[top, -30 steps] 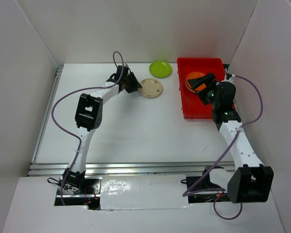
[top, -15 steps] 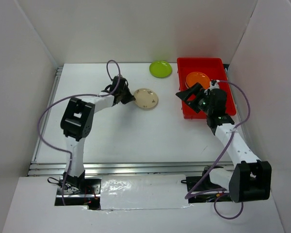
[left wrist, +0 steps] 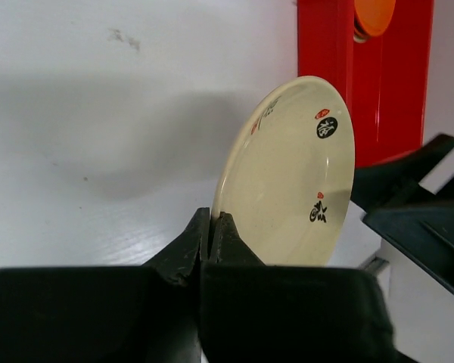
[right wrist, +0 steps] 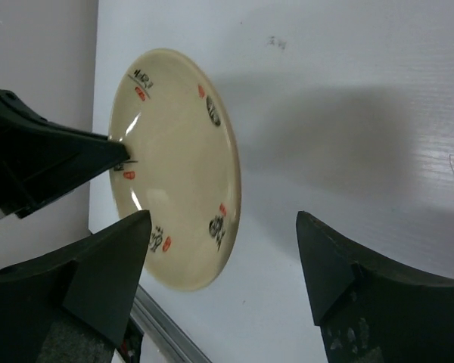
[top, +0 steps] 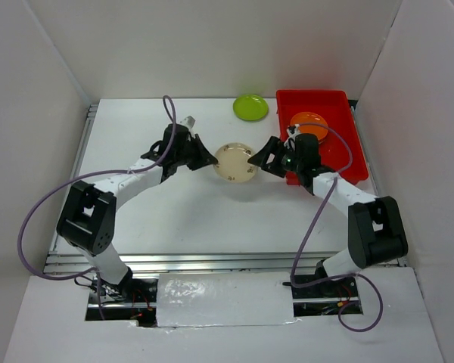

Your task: Place the plates into the plastic bin on the countertop

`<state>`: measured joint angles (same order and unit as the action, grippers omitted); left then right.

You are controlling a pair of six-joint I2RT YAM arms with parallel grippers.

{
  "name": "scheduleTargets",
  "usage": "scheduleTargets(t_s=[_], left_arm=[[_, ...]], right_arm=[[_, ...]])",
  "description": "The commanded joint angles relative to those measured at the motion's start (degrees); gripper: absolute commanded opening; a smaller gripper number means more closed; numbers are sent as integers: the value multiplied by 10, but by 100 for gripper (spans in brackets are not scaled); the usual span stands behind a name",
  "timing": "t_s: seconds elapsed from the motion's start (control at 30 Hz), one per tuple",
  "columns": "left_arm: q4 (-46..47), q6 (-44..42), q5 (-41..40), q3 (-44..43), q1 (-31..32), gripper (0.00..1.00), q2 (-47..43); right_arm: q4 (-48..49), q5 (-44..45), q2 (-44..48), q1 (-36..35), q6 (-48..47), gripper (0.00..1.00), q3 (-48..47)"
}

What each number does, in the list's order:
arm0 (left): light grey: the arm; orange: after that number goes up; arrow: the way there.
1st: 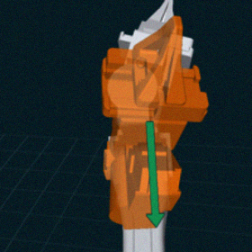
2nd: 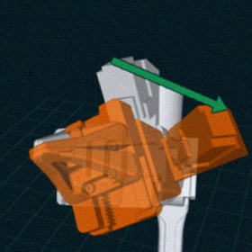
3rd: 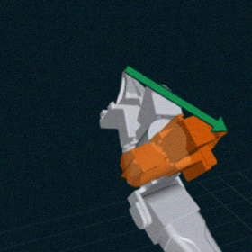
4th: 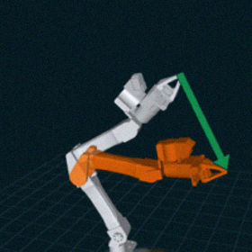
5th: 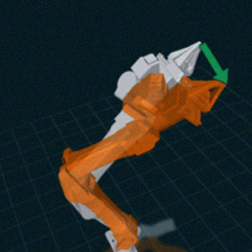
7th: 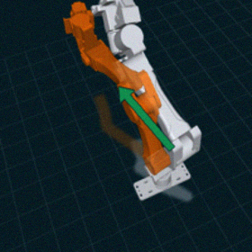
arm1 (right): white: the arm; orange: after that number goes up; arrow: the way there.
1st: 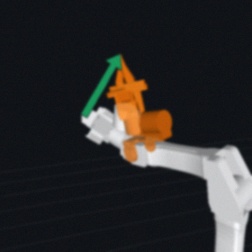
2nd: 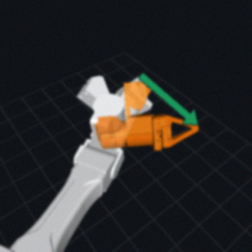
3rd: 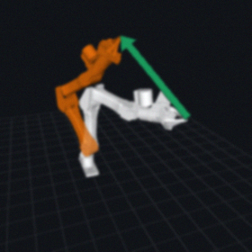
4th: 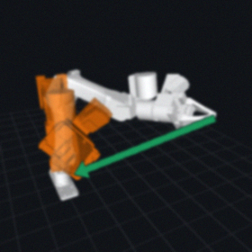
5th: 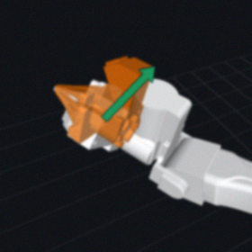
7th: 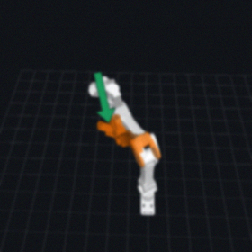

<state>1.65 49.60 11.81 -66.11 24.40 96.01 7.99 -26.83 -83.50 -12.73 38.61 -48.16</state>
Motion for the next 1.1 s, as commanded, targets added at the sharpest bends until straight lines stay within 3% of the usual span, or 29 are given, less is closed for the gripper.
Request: scheduleTargets(t_s=[0.0, 0.03, 0.1, 0.13, 0.17, 0.2, 0.23, 0.27, 0.3, 0.4, 0.5, 0.7, 1.07], left_arm=[[41, 1, 65, 2, 9, 0, -14], [44, 1, 67, 4, 9, 0, -16], [44, 3, 66, 6, 9, 0, -20], [43, 3, 65, 6, 10, 0, -21], [44, 4, 66, 6, 9, 0, -21], [44, 3, 67, 4, 8, 0, -21], [42, 2, 64, 2, 8, 32, -22], [28, 3, 50, -2, 8, 78, -21], [10, 3, 30, -7, 10, 99, -22], [-81, -1, -90, -43, 23, 99, -32], [-101, 8, -141, -28, 28, 99, -63], [-103, -8, -153, -10, 30, 99, -78], [-97, -49, -123, -16, 35, 99, -9]], right_arm=[[58, -20, -24, -9, -4, 83, 4], [67, -25, -27, -11, -2, 79, 9], [88, -32, -25, -11, 10, 55, 19], [92, -32, -25, -11, 13, 26, 21], [93, -26, -22, -13, 19, 9, 22], [89, -21, -22, -13, 19, 0, 21], [79, -4, -18, -14, 23, 0, 17], [76, 11, -11, -11, 30, 0, 17], [70, 38, -5, -6, 42, 0, 16], [32, 188, 5, 40, 130, 0, 12], [4, 280, -37, 109, 203, 0, -44], [-67, 321, -196, 166, 209, 0, -236], [-93, 296, -329, 217, 202, 0, -352]])
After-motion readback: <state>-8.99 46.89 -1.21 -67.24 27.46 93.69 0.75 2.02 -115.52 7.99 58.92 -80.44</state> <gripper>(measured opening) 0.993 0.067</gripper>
